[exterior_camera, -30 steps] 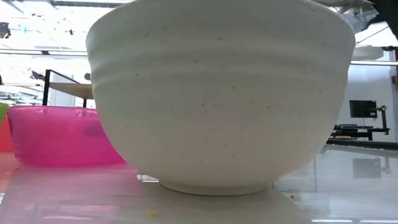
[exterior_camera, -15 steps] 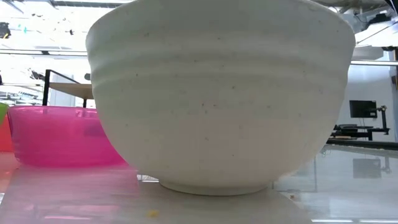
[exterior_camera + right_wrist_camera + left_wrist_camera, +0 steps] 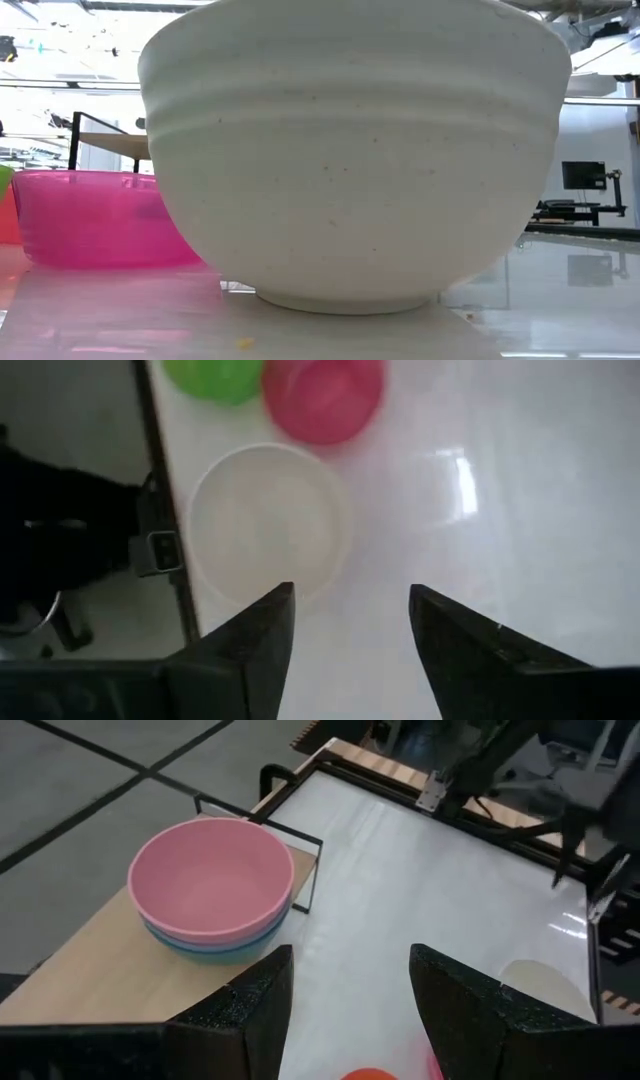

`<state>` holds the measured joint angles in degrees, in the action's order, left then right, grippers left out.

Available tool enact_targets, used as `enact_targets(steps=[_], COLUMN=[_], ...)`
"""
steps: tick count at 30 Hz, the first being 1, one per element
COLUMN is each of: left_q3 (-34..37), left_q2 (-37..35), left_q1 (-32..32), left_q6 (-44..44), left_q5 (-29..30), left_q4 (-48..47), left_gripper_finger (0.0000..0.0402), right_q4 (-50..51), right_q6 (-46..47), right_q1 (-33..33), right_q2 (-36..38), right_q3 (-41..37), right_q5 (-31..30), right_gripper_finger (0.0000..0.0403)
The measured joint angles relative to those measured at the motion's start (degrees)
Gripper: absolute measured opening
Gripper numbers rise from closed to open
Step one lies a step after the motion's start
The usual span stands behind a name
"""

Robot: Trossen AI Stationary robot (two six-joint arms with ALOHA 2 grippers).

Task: Place and stack bowls onto a shelf
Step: Stack the large white bowl on top of the large pink bowl on the shelf

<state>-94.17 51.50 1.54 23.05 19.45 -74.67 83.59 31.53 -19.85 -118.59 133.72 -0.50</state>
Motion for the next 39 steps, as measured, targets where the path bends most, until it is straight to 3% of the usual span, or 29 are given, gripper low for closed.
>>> enact_targets(steps=[4,9,27,31,37,39], left_q3=[0.0,0.0,-0.01,-0.01,-0.01,-0.02], left_q2=[-0.15,-0.12,-0.17,-0.19,-0.17,-0.17], left_q1=[0.0,-0.02,-0.01,0.0,0.0,-0.02], left_q6=[0.04,1.23,3.04,3.33,3.2,2.76], left_q5=[-0.12,-0.25,-2.78,-4.01,-4.01,-3.94], left_q4=[0.02,0.02,-0.42,-0.64,-1.18,-1.18], left_gripper_finger=[0.0186,0.0186,0.0186,0.0186,0.0186,0.0186], right_q4=[0.35,-2.21,-9.22,-9.86,-8.5,-7.72], right_q6=[-0.44,-1.58,-9.69,-9.37,-8.76,-8.9], right_q1=[-0.68,-0.51,0.34,0.92,1.49,1.57], right_q2=[-3.08,-6.87,-22.64,-23.27,-23.14,-22.92], right_q3=[-0.25,-0.08,-0.19,-0.19,-0.16,0.14], right_q5=[-2.62,-1.63,-0.69,-0.82,0.1,0.93], right_gripper_finger=[0.025,0.0267,0.0264,0.0217,0.0039,0.0025])
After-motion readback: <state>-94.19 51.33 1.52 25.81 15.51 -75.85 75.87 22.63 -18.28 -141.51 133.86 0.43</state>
